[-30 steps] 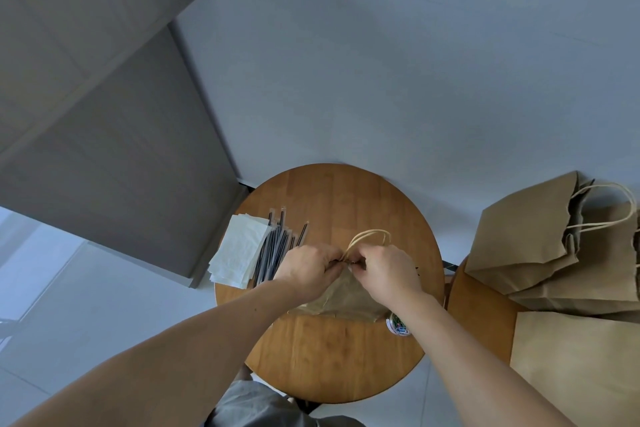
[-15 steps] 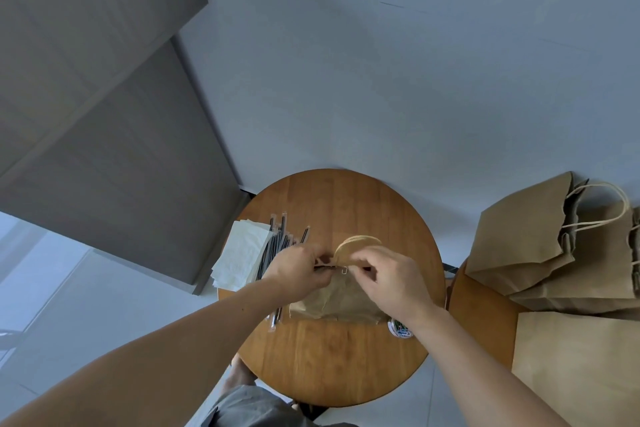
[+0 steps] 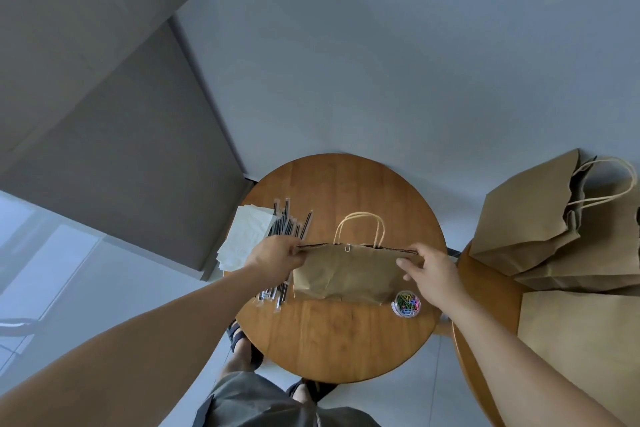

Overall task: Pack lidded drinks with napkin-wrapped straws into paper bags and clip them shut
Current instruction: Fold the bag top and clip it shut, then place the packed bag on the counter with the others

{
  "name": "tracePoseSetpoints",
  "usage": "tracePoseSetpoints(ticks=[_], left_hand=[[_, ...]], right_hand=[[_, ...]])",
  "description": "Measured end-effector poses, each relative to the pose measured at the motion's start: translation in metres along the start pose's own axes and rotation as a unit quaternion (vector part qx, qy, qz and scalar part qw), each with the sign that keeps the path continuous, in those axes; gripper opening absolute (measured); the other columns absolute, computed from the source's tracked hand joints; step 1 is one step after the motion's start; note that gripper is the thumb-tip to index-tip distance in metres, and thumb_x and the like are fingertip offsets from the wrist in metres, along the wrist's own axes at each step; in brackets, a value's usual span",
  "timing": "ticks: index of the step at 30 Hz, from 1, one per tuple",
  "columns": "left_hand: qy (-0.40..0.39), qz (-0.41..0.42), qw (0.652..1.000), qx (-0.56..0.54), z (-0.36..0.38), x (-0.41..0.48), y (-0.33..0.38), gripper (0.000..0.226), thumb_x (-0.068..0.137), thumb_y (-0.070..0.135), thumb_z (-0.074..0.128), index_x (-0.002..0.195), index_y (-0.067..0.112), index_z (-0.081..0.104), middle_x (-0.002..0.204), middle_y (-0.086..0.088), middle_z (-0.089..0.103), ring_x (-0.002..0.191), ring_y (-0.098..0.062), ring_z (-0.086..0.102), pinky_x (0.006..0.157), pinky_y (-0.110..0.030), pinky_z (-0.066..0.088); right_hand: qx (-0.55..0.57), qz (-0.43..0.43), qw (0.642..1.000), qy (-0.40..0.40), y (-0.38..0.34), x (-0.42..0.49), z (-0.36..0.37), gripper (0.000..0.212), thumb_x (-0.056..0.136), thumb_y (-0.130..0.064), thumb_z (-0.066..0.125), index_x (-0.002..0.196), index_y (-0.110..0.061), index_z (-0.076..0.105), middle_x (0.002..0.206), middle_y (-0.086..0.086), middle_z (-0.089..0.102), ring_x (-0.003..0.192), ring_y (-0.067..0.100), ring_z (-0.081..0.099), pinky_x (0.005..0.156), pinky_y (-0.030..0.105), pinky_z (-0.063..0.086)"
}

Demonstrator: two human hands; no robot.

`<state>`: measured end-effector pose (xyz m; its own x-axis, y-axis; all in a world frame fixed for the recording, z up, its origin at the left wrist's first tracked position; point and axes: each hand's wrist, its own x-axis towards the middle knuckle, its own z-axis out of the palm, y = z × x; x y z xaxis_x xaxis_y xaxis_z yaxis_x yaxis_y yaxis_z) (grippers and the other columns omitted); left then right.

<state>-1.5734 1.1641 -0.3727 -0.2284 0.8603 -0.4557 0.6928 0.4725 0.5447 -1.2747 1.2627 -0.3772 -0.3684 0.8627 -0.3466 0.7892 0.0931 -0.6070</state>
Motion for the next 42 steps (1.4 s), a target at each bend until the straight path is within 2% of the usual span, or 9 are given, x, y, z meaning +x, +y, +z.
tracePoseSetpoints(ticks=[6,11,14,18,25,28,33,37,42], left_hand=[[0.023,-0.003,0.995,-0.095,-0.012,-0.013,-0.006,0.015,0.096,0.021,0.058,0.091,0.015,0.072,0.069,0.004,0.063,0.049,-0.003,0.048,0.051,-0.019,0.037],[0.067,0.039,0.978,-0.195,-0.042,-0.041,0.01,0.01,0.097,0.026,0.061,0.093,0.033,0.067,0.072,0.017,0.063,0.059,0.008,0.055,0.056,-0.006,0.04],[0.105,0.075,0.962,-0.24,-0.071,-0.058,0.024,0.01,0.097,0.025,0.061,0.092,0.028,0.069,0.07,0.016,0.065,0.062,0.002,0.055,0.059,-0.012,0.044],[0.162,0.093,0.941,-0.282,-0.113,-0.089,0.029,0.017,0.098,0.028,0.059,0.098,0.013,0.067,0.091,-0.018,0.068,0.07,-0.021,0.057,0.073,-0.041,0.052],[0.286,0.155,0.89,-0.318,-0.208,-0.171,0.009,0.021,0.095,0.032,0.062,0.078,0.02,0.061,0.06,0.019,0.061,0.054,0.002,0.055,0.05,-0.014,0.044],[0.342,0.186,0.864,-0.318,-0.253,-0.219,-0.004,0.022,0.095,0.034,0.062,0.076,0.024,0.061,0.06,0.015,0.061,0.054,0.0,0.054,0.052,-0.013,0.043],[0.441,0.198,0.814,-0.321,-0.311,-0.288,-0.039,0.029,0.096,0.035,0.061,0.087,0.007,0.064,0.082,-0.017,0.066,0.064,-0.029,0.057,0.063,-0.044,0.051],[0.519,0.196,0.769,-0.318,-0.361,-0.336,-0.075,0.026,0.096,0.032,0.061,0.076,0.016,0.062,0.066,-0.002,0.06,0.056,-0.005,0.046,0.05,-0.02,0.041],[0.582,0.2,0.727,-0.304,-0.425,-0.377,-0.115,0.028,0.096,0.034,0.061,0.07,0.022,0.061,0.063,-0.001,0.057,0.059,-0.009,0.048,0.052,-0.029,0.042]], right_hand=[[0.118,0.0,0.992,0.053,-0.016,-0.009,0.007,0.008,0.097,-0.03,0.059,0.104,-0.026,0.06,0.068,-0.005,0.071,0.062,0.008,0.068,0.06,0.035,0.057],[0.192,-0.038,0.968,0.158,-0.044,-0.02,0.001,0.007,0.095,-0.049,0.052,0.098,-0.043,0.056,0.065,-0.005,0.07,0.056,0.012,0.067,0.052,0.034,0.054],[0.215,-0.044,0.953,0.21,-0.078,-0.023,-0.008,0.009,0.094,-0.055,0.049,0.097,-0.048,0.053,0.063,-0.002,0.067,0.055,0.013,0.065,0.051,0.038,0.052],[0.226,-0.08,0.928,0.285,-0.144,-0.03,-0.019,0.005,0.098,-0.046,0.05,0.095,-0.042,0.051,0.061,-0.003,0.063,0.052,0.011,0.063,0.05,0.038,0.05],[0.283,-0.155,0.875,0.361,-0.291,-0.071,-0.033,0.007,0.099,-0.027,0.056,0.097,-0.021,0.056,0.082,0.009,0.063,0.049,0.014,0.058,0.06,0.04,0.051],[0.273,-0.198,0.859,0.384,-0.356,-0.092,-0.039,0.008,0.098,-0.026,0.057,0.099,-0.018,0.057,0.085,0.007,0.062,0.042,0.006,0.054,0.053,0.019,0.046],[0.288,-0.254,0.854,0.35,-0.457,-0.132,-0.032,0.01,0.094,-0.025,0.061,0.087,-0.031,0.058,0.075,-0.012,0.06,0.041,0.005,0.05,0.053,0.027,0.044],[0.321,-0.298,0.852,0.286,-0.524,-0.159,-0.012,0.013,0.092,-0.023,0.065,0.083,-0.031,0.061,0.059,-0.02,0.059,0.041,0.005,0.047,0.05,0.03,0.043],[0.366,-0.341,0.837,0.223,-0.608,-0.171,0.014,0.011,0.091,-0.018,0.065,0.083,-0.025,0.062,0.051,-0.017,0.053,0.039,0.006,0.043,0.041,0.022,0.039]])
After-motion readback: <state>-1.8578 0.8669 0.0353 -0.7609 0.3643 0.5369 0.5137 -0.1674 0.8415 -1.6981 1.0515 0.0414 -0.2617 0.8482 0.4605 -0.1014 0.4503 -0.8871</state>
